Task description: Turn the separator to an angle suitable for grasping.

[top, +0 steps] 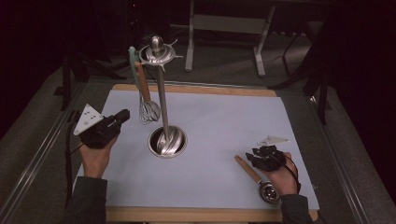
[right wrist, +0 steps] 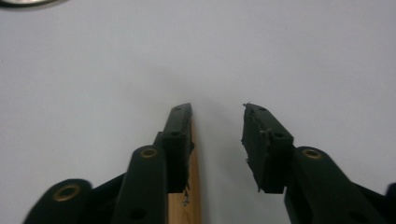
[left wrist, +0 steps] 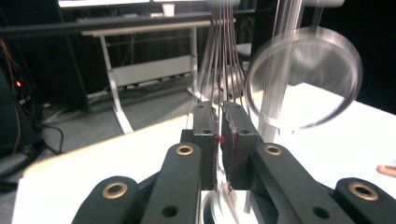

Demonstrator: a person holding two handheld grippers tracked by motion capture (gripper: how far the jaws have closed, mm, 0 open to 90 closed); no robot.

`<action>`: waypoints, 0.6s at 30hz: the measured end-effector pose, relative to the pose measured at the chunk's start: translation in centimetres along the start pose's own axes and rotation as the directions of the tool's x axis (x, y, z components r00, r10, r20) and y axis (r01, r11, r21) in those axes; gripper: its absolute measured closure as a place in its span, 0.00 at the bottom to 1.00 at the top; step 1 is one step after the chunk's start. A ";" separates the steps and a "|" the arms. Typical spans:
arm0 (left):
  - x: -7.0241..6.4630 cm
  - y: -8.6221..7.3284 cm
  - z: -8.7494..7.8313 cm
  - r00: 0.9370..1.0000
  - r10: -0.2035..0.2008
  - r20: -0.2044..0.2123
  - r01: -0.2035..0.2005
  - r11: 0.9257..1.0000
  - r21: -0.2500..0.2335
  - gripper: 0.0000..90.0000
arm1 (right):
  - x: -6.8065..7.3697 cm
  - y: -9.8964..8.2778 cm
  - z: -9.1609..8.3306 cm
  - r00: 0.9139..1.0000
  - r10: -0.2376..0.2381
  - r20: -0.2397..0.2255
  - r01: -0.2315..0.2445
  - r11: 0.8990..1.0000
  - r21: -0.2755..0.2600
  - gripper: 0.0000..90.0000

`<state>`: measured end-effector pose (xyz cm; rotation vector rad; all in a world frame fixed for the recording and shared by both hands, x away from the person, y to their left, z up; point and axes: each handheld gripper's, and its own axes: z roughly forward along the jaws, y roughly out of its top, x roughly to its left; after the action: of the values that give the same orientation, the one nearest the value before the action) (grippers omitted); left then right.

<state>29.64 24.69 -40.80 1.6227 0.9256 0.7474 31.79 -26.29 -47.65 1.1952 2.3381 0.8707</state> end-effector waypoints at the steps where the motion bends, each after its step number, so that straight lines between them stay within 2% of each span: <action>1: -0.1 -0.5 0.1 1.000 0.003 -0.002 -0.003 1.000 0.014 0.92 | -0.1 0.0 0.0 1.000 -0.002 -0.003 0.002 1.000 0.007 0.72; 4: -0.4 -1.9 0.5 1.000 0.004 -0.008 -0.004 0.999 0.047 0.92 | -0.4 -0.2 -0.2 1.000 -0.001 -0.010 0.001 1.000 0.029 0.78; 8: -0.6 -3.6 0.6 1.000 -0.020 -0.012 0.021 0.997 0.068 0.91 | -0.7 -0.8 -0.3 0.999 0.009 -0.039 -0.007 0.998 0.068 0.83; 10: -0.8 -4.7 0.6 0.999 -0.038 -0.013 0.039 0.997 0.072 0.91 | -0.8 -1.1 -0.3 0.999 0.010 -0.048 -0.005 0.996 0.092 0.82; 15: -1.2 -7.5 0.9 0.997 -0.075 -0.013 0.076 0.990 0.118 0.91 | -1.1 -2.1 -0.4 0.994 0.035 -0.102 -0.022 0.992 0.127 0.76; 18: -1.3 -8.6 0.8 0.995 -0.097 -0.013 0.098 0.987 0.127 0.91 | -0.9 -2.8 -0.6 0.992 0.041 -0.122 -0.023 0.989 0.146 0.72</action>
<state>27.97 24.30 -49.38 1.6731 1.0688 0.6376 30.31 -28.52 -49.05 1.2725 2.5256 0.8208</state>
